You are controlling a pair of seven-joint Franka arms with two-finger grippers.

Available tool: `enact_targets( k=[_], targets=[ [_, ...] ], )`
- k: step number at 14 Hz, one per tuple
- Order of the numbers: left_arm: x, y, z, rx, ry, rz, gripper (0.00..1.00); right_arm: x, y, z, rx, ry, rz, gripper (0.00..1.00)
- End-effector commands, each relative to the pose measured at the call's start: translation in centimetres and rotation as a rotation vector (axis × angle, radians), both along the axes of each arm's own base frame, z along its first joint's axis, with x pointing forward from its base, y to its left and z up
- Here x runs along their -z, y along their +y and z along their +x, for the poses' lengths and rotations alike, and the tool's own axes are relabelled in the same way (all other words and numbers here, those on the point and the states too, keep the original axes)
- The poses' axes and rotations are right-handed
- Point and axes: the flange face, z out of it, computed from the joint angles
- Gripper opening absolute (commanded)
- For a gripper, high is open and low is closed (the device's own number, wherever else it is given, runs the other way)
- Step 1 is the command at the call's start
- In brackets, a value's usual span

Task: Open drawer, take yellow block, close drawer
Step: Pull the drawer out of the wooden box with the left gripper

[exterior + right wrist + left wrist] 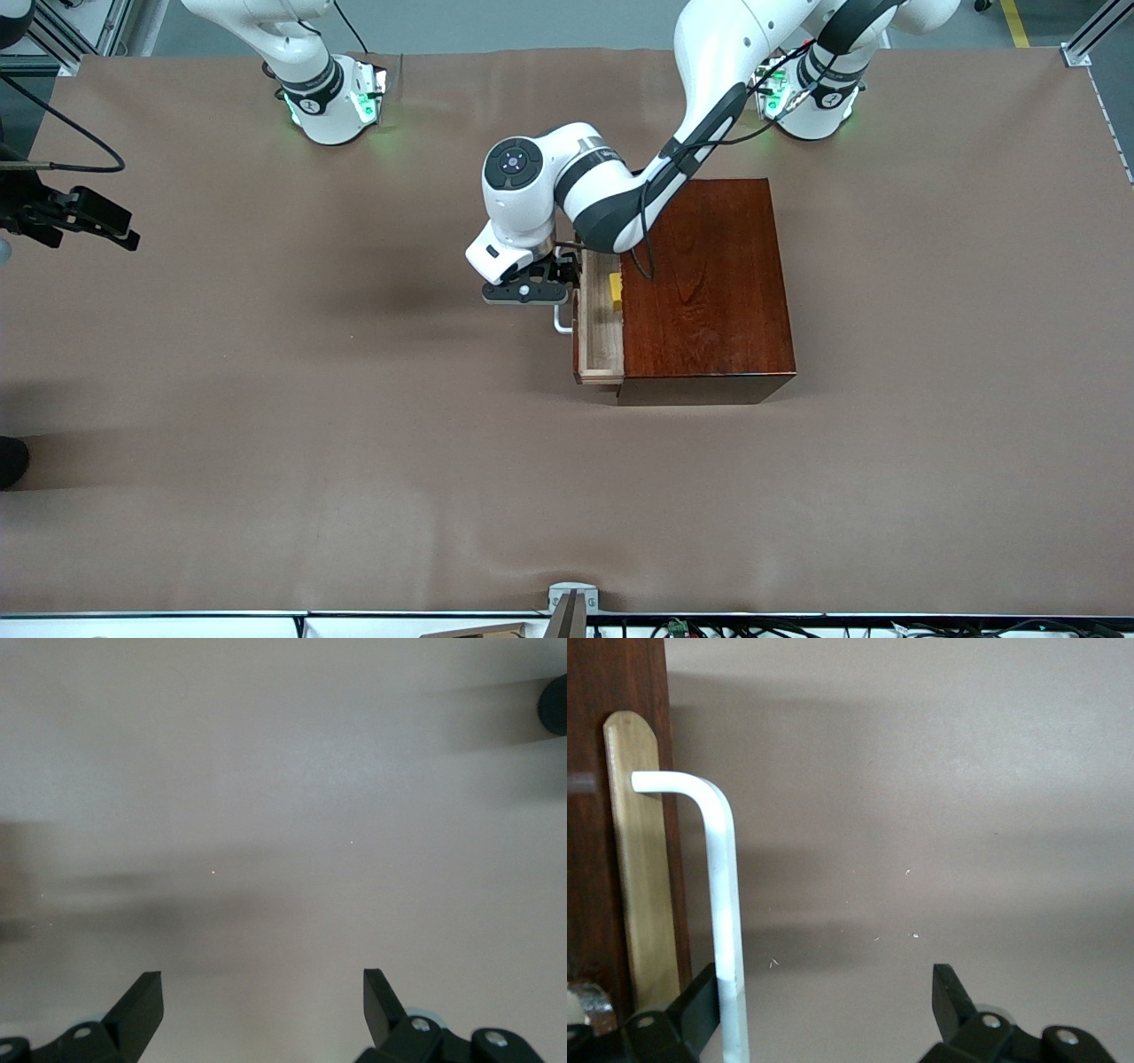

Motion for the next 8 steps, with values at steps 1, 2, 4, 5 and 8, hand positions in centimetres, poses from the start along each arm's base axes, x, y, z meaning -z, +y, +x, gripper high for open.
enact_targets(
  k=[1,2,4,5,8],
  targets=[
    [0.3,-2.8,-1.4,-0.011,0.009,-0.092,1.00,-0.3,0.0,0.0,0.014,-0.001,-0.001,1.00],
    [0.1,-3.3,-1.8,-0.013,0.015,-0.114,1.00,-0.3,0.1,0.0,0.013,-0.001,-0.001,1.00],
    [-0.2,-3.9,-2.3,-0.009,0.006,-0.143,1.00,-0.3,0.1,0.0,0.014,0.000,-0.001,1.00],
    [-0.3,-4.1,-2.4,-0.007,0.003,-0.154,1.00,-0.3,0.1,0.0,0.013,-0.001,-0.001,1.00],
    [-0.5,-4.3,-2.4,-0.010,0.007,-0.167,1.00,-0.3,0.1,0.0,0.013,-0.001,-0.001,1.00]
  ],
)
